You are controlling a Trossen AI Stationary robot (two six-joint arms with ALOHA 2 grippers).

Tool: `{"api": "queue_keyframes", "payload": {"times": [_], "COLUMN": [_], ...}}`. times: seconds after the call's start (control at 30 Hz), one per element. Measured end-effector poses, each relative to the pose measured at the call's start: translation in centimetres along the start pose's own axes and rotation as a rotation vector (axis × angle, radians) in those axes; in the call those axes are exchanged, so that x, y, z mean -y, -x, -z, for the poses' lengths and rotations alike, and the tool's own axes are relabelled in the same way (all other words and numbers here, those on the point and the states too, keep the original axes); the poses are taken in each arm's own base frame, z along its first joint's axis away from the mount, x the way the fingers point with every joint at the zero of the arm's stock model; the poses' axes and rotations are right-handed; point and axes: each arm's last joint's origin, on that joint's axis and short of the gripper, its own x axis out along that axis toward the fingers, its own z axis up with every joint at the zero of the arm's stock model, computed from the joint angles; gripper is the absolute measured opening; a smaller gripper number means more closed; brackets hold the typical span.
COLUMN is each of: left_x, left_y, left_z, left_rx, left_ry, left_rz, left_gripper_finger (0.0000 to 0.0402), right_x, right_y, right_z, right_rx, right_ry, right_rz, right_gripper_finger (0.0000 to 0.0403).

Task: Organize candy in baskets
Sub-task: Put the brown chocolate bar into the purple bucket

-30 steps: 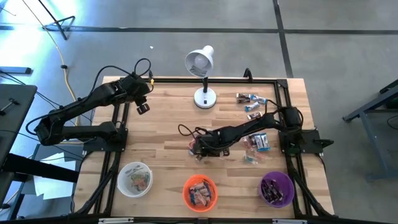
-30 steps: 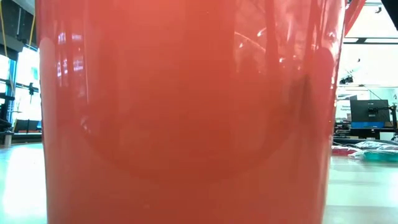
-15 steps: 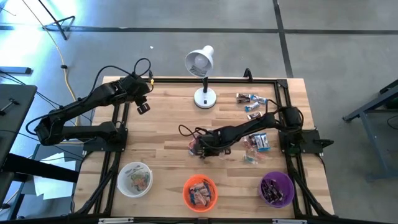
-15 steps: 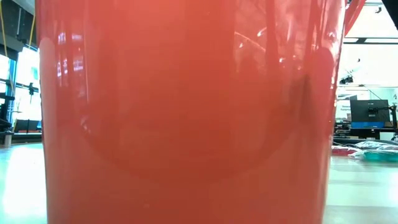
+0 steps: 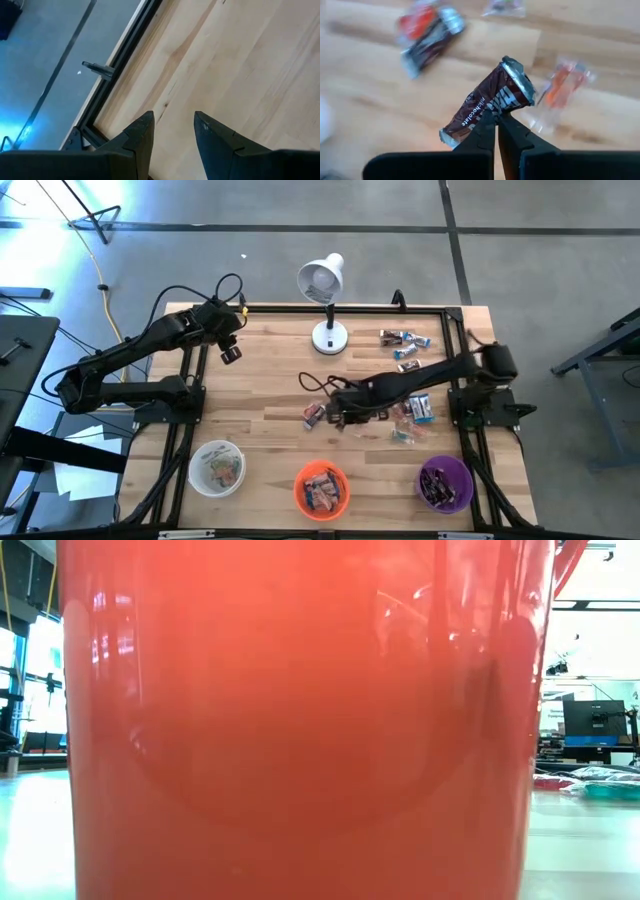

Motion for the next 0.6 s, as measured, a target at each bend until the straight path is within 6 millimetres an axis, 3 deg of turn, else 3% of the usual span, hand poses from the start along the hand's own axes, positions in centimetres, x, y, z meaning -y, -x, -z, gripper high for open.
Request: {"api": "queue_keyframes", "payload": {"times": [0.13,0.33,0.6], "left_x": [0.0,-0.1,-0.2], "left_y": [0.0,0.0,0.1], "left_z": [0.0,-0.2,-1.1], "left_rx": [0.004,0.020,0.111], "left_ry": [-0.004,0.001,0.020], "left_rz": [0.000,-0.005,-0.009], "left_gripper_finger": [0.0129,0.0129,0.0129], "right_x": [0.5,2.8,7.1], "right_y": [3.4,8.2,11.7], "right_z": [1.4,4.9,11.4], "right_rx": [-0.040,-0.189,-0.419], "right_ry": [0.002,-0.085,-0.170], "right_rz": [-0.045,-0.006,0.250], "right_gripper_finger": [0.0000,0.0000,0.0000]}}
